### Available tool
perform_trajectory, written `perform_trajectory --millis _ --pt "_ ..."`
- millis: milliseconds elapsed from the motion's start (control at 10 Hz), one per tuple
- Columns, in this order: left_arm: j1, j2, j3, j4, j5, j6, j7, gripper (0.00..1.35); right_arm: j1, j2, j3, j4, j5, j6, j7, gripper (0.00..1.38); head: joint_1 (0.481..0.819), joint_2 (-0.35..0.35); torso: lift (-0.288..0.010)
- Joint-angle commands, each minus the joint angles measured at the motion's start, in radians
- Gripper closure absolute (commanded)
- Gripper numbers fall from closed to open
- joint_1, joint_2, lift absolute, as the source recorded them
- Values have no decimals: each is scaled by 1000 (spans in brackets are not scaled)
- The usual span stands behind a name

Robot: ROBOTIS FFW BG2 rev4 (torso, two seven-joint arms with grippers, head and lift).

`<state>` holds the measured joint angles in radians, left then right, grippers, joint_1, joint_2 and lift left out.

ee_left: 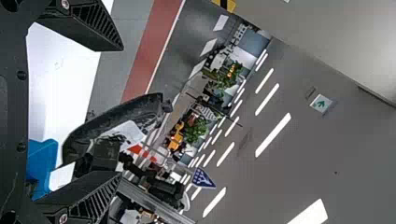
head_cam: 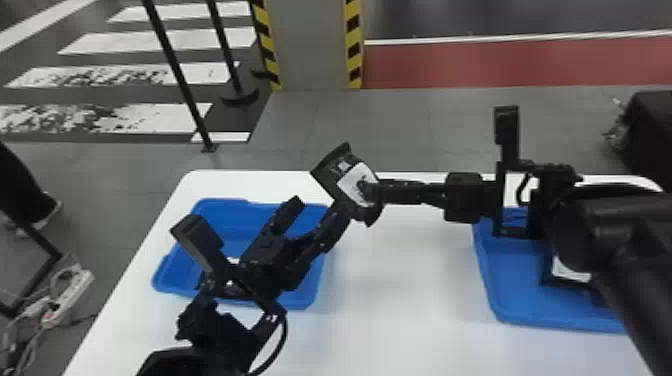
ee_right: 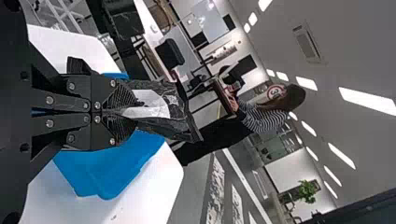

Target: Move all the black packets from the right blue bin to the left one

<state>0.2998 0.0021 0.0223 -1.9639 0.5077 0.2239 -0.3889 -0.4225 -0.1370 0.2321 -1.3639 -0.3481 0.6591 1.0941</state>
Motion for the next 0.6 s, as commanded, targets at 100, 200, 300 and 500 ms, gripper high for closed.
perform_trajectory --millis 100,200,300,500 --pt "-25 -2 -2 12 2 -6 1 71 -17 5 81 15 -45 4 0 1260 695 179 -110" --pt "-27 -4 -7 12 6 12 4 71 -24 7 105 20 -55 4 0 1260 695 188 -110" --pt "-32 -5 -12 12 15 61 5 96 -29 7 119 28 -61 4 0 1260 695 199 -110" --pt "-37 -5 -16 21 12 -13 19 973 -32 10 119 37 -65 4 0 1260 695 203 -110"
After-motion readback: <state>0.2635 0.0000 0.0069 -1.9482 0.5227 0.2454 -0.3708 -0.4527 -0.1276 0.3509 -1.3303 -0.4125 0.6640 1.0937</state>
